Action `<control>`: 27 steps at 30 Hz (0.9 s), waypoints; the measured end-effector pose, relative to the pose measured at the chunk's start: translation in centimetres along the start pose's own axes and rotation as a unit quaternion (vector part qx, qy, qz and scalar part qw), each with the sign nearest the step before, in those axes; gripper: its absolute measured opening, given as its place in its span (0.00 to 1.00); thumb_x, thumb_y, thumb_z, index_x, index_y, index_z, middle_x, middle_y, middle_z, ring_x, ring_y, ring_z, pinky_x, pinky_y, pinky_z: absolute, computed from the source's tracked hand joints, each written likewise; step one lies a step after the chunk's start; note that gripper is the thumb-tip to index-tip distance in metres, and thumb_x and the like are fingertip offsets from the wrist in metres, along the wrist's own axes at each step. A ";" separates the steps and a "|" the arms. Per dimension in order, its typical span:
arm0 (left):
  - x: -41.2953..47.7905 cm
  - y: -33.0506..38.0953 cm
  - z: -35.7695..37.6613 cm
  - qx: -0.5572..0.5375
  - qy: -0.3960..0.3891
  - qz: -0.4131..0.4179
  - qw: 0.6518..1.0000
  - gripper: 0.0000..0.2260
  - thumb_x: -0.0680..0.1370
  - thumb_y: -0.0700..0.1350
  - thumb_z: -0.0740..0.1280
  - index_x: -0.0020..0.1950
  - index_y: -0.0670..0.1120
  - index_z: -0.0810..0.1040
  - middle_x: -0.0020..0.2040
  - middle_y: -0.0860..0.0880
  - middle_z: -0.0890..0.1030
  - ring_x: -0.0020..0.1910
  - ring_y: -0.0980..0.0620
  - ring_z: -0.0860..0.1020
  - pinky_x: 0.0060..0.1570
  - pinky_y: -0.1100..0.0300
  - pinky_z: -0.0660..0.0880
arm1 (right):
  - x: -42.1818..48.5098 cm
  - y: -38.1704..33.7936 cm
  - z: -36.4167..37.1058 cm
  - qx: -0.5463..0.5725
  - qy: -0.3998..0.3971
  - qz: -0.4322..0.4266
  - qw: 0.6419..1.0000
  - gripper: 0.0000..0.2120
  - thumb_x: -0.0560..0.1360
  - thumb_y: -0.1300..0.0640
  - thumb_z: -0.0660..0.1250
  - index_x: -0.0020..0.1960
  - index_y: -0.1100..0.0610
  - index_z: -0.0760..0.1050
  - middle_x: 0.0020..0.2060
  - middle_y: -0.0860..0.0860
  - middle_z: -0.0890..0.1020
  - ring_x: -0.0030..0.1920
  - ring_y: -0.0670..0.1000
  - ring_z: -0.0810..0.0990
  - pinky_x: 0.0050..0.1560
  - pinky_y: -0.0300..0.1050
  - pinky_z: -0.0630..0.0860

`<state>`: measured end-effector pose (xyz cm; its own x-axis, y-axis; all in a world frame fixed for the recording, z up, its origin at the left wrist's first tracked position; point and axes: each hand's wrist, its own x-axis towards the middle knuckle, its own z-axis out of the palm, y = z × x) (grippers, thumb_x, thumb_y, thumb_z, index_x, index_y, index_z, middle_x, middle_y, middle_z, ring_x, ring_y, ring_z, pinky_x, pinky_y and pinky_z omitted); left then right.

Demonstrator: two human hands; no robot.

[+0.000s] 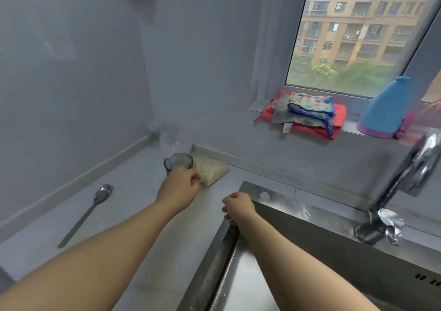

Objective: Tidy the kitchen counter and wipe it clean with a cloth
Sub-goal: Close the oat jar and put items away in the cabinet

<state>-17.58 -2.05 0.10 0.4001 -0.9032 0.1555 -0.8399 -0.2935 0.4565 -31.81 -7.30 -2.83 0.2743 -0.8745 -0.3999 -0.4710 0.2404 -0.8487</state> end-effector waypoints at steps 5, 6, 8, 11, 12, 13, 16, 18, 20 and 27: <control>4.8 -2.7 0.0 0.067 0.055 -0.052 0.995 0.19 0.75 0.44 0.62 0.66 0.47 0.71 0.70 0.47 0.67 0.68 0.44 0.62 0.63 0.55 0.64 | 4.5 -1.4 1.8 -0.026 0.003 0.002 1.000 0.05 0.79 0.60 0.57 0.51 0.57 0.71 0.37 0.53 0.75 0.35 0.50 0.74 0.33 0.40 0.70; 5.3 -3.0 0.1 0.064 0.047 -0.065 0.995 0.23 0.75 0.46 0.64 0.69 0.48 0.67 0.72 0.46 0.63 0.71 0.44 0.59 0.66 0.54 0.62 | 5.0 -1.6 2.0 -0.033 0.009 -0.001 0.999 0.05 0.79 0.60 0.57 0.49 0.57 0.72 0.38 0.53 0.76 0.37 0.51 0.74 0.36 0.42 0.72; 7.0 -3.9 0.6 0.054 0.020 -0.093 0.994 0.29 0.74 0.51 0.66 0.73 0.51 0.60 0.76 0.45 0.54 0.74 0.42 0.52 0.70 0.52 0.57 | 6.7 -2.1 2.7 -0.052 0.019 -0.010 0.998 0.07 0.78 0.60 0.57 0.44 0.54 0.71 0.41 0.54 0.77 0.42 0.54 0.76 0.43 0.46 0.73; 9.7 -5.0 2.0 0.062 -0.024 -0.123 0.990 0.38 0.72 0.58 0.68 0.76 0.53 0.53 0.77 0.43 0.47 0.76 0.40 0.47 0.73 0.49 0.53 | 9.0 -3.1 3.7 -0.063 0.029 -0.020 0.997 0.09 0.77 0.61 0.56 0.40 0.54 0.71 0.40 0.54 0.76 0.41 0.54 0.74 0.42 0.45 0.69; 10.5 -5.2 2.4 0.070 -0.034 -0.128 0.989 0.40 0.71 0.59 0.69 0.76 0.53 0.52 0.77 0.43 0.46 0.76 0.40 0.47 0.73 0.49 0.53 | 9.6 -3.4 4.0 -0.074 0.030 -0.027 0.996 0.08 0.76 0.62 0.56 0.42 0.56 0.72 0.40 0.54 0.76 0.41 0.54 0.73 0.42 0.43 0.68; 11.4 -5.5 2.9 0.075 -0.045 -0.131 0.988 0.40 0.70 0.60 0.69 0.76 0.54 0.51 0.77 0.43 0.46 0.76 0.40 0.47 0.72 0.48 0.53 | 10.4 -3.7 4.3 -0.089 0.031 -0.034 0.995 0.08 0.76 0.62 0.56 0.46 0.57 0.74 0.41 0.54 0.76 0.42 0.54 0.73 0.42 0.43 0.68; 13.0 -6.0 3.8 0.093 -0.070 -0.124 0.985 0.40 0.70 0.60 0.68 0.76 0.55 0.51 0.77 0.42 0.49 0.74 0.39 0.55 0.69 0.48 0.58 | 11.8 -4.5 4.9 -0.128 0.045 -0.051 0.990 0.12 0.76 0.61 0.57 0.56 0.58 0.75 0.47 0.54 0.78 0.47 0.55 0.76 0.45 0.43 0.69; 13.5 -6.2 4.3 0.114 -0.077 -0.112 0.984 0.38 0.71 0.61 0.67 0.75 0.56 0.52 0.76 0.42 0.50 0.71 0.39 0.60 0.66 0.49 0.62 | 12.8 -4.9 5.6 -0.144 0.057 -0.062 0.986 0.13 0.76 0.61 0.57 0.58 0.57 0.74 0.53 0.55 0.79 0.54 0.57 0.77 0.48 0.43 0.69; 13.6 -6.5 4.6 0.135 -0.064 -0.092 0.984 0.36 0.70 0.61 0.66 0.74 0.56 0.56 0.75 0.43 0.53 0.68 0.39 0.63 0.64 0.50 0.64 | 13.6 -5.1 6.3 -0.181 0.083 -0.090 0.976 0.14 0.76 0.61 0.58 0.59 0.57 0.75 0.57 0.55 0.78 0.58 0.56 0.75 0.52 0.43 0.70; 13.5 -7.8 3.9 0.137 -0.053 -0.075 0.986 0.31 0.68 0.59 0.68 0.69 0.56 0.64 0.69 0.46 0.61 0.62 0.40 0.67 0.60 0.51 0.65 | 15.6 -5.6 8.7 -0.377 0.076 -0.168 0.908 0.21 0.76 0.51 0.62 0.68 0.51 0.67 0.71 0.51 0.65 0.72 0.57 0.58 0.68 0.52 0.56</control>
<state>-7.03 -13.19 -4.74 0.4986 -0.8668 0.0046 -0.8478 -0.4865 0.2110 -17.54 -18.66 -7.33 0.4168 -0.9070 -0.0609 -0.8377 -0.3572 -0.4131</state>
